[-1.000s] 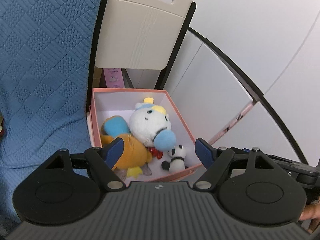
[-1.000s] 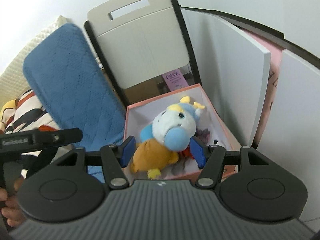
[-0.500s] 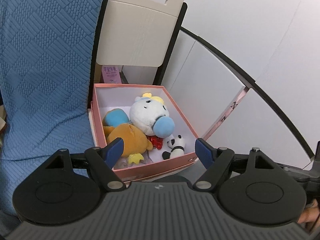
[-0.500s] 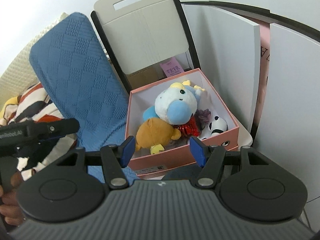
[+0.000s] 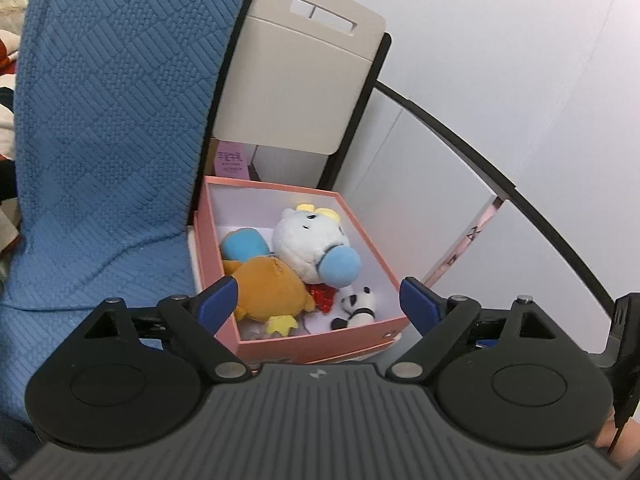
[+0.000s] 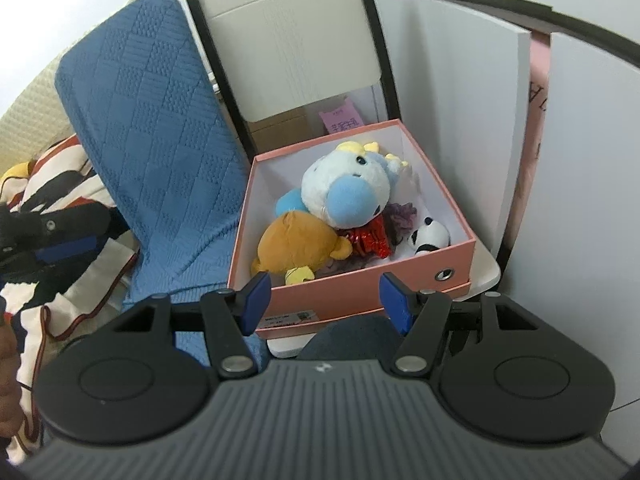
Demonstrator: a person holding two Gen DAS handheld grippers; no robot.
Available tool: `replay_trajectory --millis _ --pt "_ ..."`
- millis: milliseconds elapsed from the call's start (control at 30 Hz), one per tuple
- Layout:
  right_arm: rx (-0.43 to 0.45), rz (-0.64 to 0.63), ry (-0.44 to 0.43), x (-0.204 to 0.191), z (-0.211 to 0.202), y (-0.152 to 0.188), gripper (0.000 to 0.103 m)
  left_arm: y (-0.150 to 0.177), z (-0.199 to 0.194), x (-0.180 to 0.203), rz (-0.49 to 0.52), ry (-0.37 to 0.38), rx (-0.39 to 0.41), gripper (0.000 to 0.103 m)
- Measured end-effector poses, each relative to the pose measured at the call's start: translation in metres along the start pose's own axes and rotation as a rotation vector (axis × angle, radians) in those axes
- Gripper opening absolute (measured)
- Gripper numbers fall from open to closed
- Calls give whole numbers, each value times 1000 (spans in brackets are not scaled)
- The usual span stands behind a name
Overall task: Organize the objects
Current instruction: 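Withdraw both open tools back from the filled pink box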
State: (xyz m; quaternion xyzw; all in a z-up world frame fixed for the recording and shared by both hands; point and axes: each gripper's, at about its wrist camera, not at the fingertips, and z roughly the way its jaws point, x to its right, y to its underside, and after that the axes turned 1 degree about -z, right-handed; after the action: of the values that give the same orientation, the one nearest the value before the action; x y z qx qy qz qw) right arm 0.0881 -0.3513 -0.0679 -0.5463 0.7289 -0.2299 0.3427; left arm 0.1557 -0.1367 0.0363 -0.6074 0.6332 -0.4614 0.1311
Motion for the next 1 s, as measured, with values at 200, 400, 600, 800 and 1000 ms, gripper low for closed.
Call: replay_trajectory --millis 200,400,600,800,1000 --pt "-23 -12 -7 -7 14 3 63 2 3 -5 1 -6 -11 96" --pt "-24 -13 -7 -11 16 4 63 2 5 -8 -8 -27 -21 101" --pt "-9 1 -42 -8 11 3 100 2 5 -6 2 -42 -31 103" --pt "-14 5 -7 -8 13 3 103 3 6 -6 -5 -54 -42 103" --pt "-32 13 10 -6 16 5 103 3 6 -6 -3 -68 -39 103"
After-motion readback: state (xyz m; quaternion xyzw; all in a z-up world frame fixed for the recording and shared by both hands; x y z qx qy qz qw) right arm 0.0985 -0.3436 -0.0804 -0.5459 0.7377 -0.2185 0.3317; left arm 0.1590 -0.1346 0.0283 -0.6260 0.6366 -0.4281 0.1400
